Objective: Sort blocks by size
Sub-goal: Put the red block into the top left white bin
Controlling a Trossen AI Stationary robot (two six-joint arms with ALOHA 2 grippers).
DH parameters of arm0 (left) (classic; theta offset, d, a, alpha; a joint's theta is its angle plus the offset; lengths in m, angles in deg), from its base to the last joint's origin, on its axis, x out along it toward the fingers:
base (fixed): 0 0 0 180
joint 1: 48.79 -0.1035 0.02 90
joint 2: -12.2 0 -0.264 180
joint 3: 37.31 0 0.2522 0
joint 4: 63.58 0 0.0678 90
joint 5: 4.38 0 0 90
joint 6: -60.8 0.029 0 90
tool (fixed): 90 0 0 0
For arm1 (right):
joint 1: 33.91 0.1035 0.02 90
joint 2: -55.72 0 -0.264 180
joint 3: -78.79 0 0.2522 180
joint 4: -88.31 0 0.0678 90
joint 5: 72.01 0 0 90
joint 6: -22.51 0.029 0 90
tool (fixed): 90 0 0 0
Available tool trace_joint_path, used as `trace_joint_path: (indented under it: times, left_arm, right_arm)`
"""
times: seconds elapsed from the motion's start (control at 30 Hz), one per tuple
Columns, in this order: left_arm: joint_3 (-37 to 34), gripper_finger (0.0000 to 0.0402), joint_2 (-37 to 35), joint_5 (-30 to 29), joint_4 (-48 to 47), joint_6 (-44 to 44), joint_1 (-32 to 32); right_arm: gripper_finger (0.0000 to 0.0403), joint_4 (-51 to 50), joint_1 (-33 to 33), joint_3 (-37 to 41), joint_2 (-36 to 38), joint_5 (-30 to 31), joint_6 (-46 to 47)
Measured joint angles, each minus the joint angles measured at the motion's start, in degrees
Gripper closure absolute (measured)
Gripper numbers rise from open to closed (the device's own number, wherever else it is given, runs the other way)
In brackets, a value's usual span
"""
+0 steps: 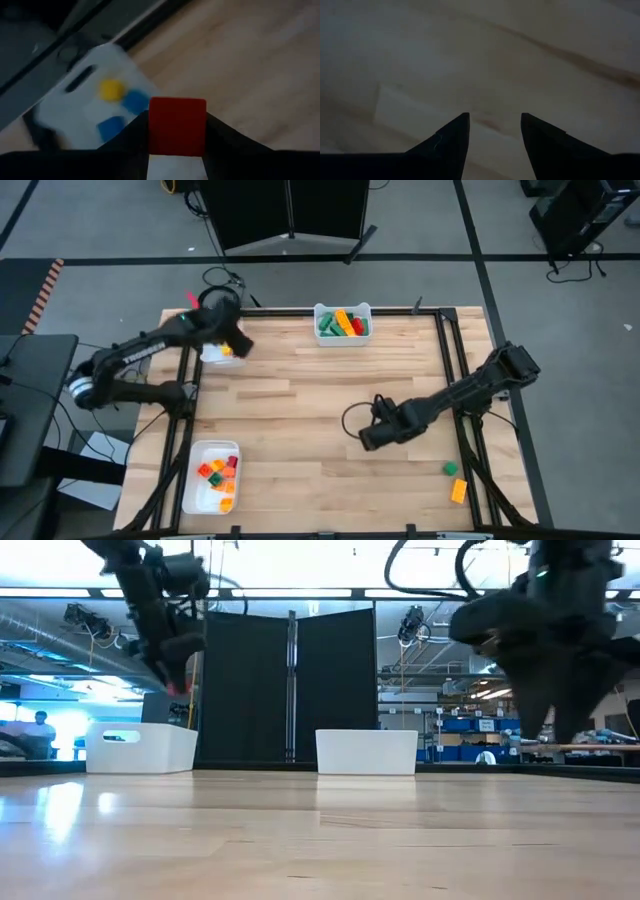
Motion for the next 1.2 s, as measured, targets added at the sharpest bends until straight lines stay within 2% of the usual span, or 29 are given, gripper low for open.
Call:
trace_joint_path:
  times: [0.1, 0.2, 0.37, 0.73, 1.2]
  left_arm:
    - [0.99, 0.0266, 1.89, 5.42, 0.35, 3.25, -10.46]
    - [1.68, 0.0266, 6.14, 11.54, 0.10, 3.90, -18.13]
    - [2.59, 0.0257, 12.84, 11.72, -1.00, -0.12, -24.76]
    - [2.90, 0.0247, 24.15, 12.43, -0.03, -0.66, -25.07]
    - [2.94, 0.0243, 24.94, 11.07, 1.84, -0.58, -25.05]
  right_arm:
    - [0.0213, 0.25, -2.51, 0.02, -0.01, -0.04, 0.00]
    - [0.0213, 0.93, -4.65, 0.02, -0.02, -0.07, 0.01]
    - [0.0213, 4.00, -6.84, 0.02, 0.00, -0.09, 0.02]
    - [0.0213, 5.78, -7.82, 0.02, 0.00, -0.13, 0.02]
    - [0.0213, 6.48, -9.41, 0.02, -0.02, -0.15, -0.04]
